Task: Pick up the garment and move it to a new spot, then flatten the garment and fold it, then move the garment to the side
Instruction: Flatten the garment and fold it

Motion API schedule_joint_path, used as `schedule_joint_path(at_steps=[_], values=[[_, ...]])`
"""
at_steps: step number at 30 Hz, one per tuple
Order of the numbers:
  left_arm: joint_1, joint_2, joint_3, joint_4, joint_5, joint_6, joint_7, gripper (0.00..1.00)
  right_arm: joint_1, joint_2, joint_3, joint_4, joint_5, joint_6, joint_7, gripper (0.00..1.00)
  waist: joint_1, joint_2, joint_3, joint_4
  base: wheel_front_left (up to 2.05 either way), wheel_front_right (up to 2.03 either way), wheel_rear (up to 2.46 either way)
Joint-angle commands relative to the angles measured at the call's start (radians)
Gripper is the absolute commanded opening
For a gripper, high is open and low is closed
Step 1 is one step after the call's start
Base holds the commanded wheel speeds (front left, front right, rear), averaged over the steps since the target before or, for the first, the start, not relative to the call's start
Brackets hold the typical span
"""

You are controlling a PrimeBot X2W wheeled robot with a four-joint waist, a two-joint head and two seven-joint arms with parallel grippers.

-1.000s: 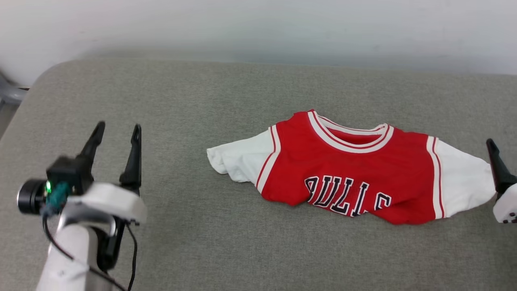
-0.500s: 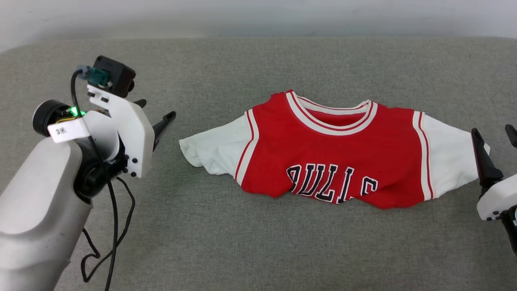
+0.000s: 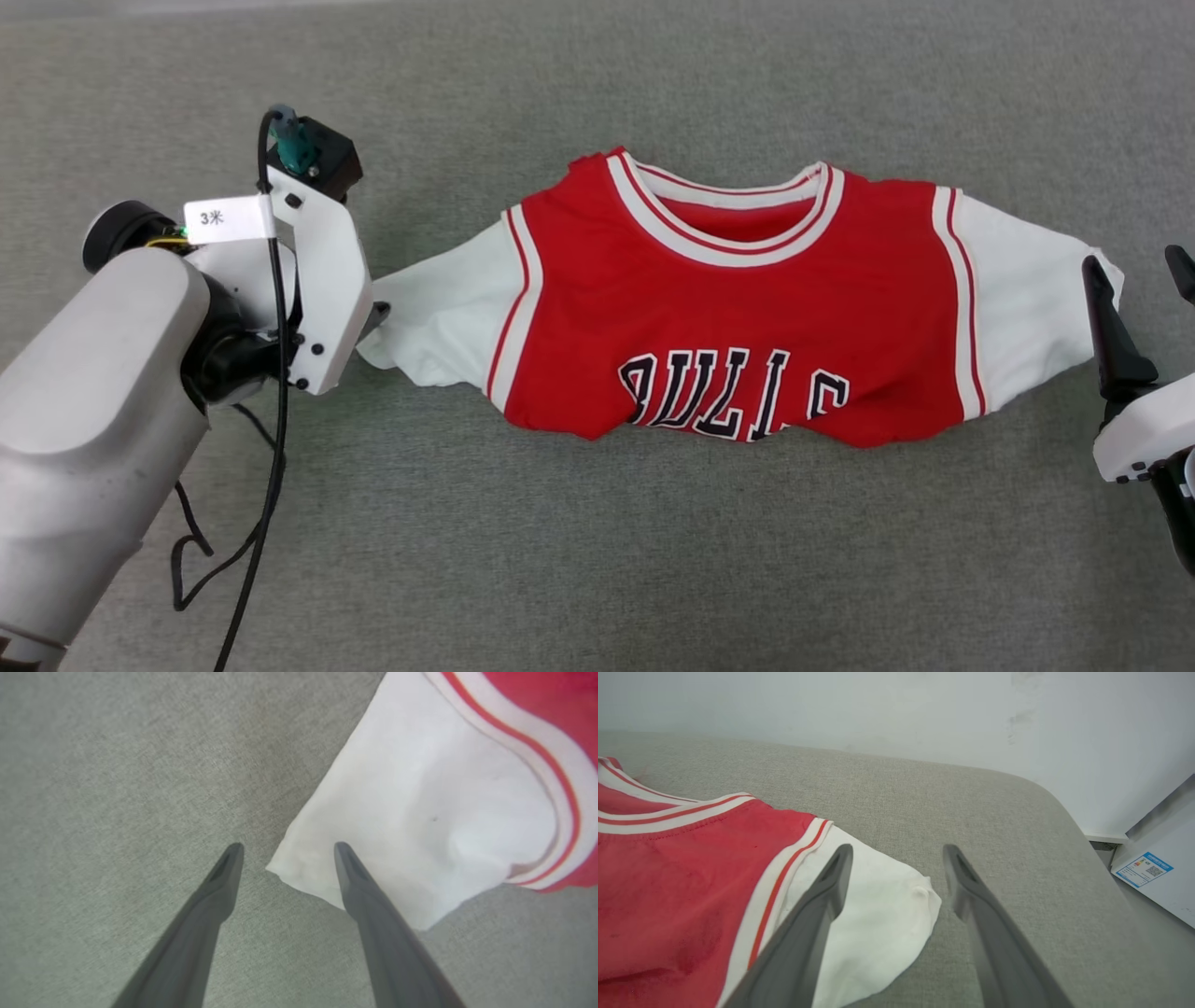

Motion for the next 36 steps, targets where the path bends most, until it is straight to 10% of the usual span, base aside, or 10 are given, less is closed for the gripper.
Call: schedule_joint_path(at_steps=[1,9,10,11,12,26,36], values=[[-0.019,0.008,-0.023,0.013,-0.009,0.0,0.01,1.0,-0.009,0.008,-0.003,-0.009,-0.005,-0.001,0.002,1.0,-0.0001,0.0,0.023,-0.018,0.0,0.0,0.0],[-0.012,0.037,-0.185,0.056,-0.066,0.0,0.078,1.0,-0.017,0.013,-0.01,-0.019,-0.01,-0.001,0.002,1.0,-0.0001,0.0,0.048,-0.033,0.0,0.0,0.0],[-0.004,0.043,-0.204,0.059,-0.077,-0.001,0.083,0.84,-0.017,0.015,-0.011,-0.019,-0.01,-0.001,0.002,1.0,-0.0001,0.0,0.049,-0.034,0.0,0.0,0.0],[-0.001,0.047,-0.221,0.063,-0.085,-0.001,0.08,0.28,-0.017,0.016,-0.012,-0.018,-0.009,-0.001,0.002,1.0,-0.0001,0.0,0.049,-0.035,0.0,0.0,0.0],[-0.001,0.05,-0.237,0.067,-0.092,-0.001,0.075,0.0,-0.017,0.016,-0.013,-0.018,-0.01,-0.001,0.003,1.0,-0.0001,0.0,0.048,-0.035,0.0,0.0,0.0],[-0.114,0.081,-0.199,0.093,-0.146,0.001,-0.217,0.0,-0.071,-0.091,-0.011,-0.065,0.0,-0.001,0.075,1.0,-0.0001,0.0,-0.042,0.006,0.0,0.0,0.0],[-0.134,0.138,-0.172,0.031,-0.152,0.001,-0.323,0.0,-0.162,-0.282,0.159,-0.077,0.145,-0.001,0.404,1.0,-0.0001,0.0,-0.038,0.06,0.0,0.0,0.0]])
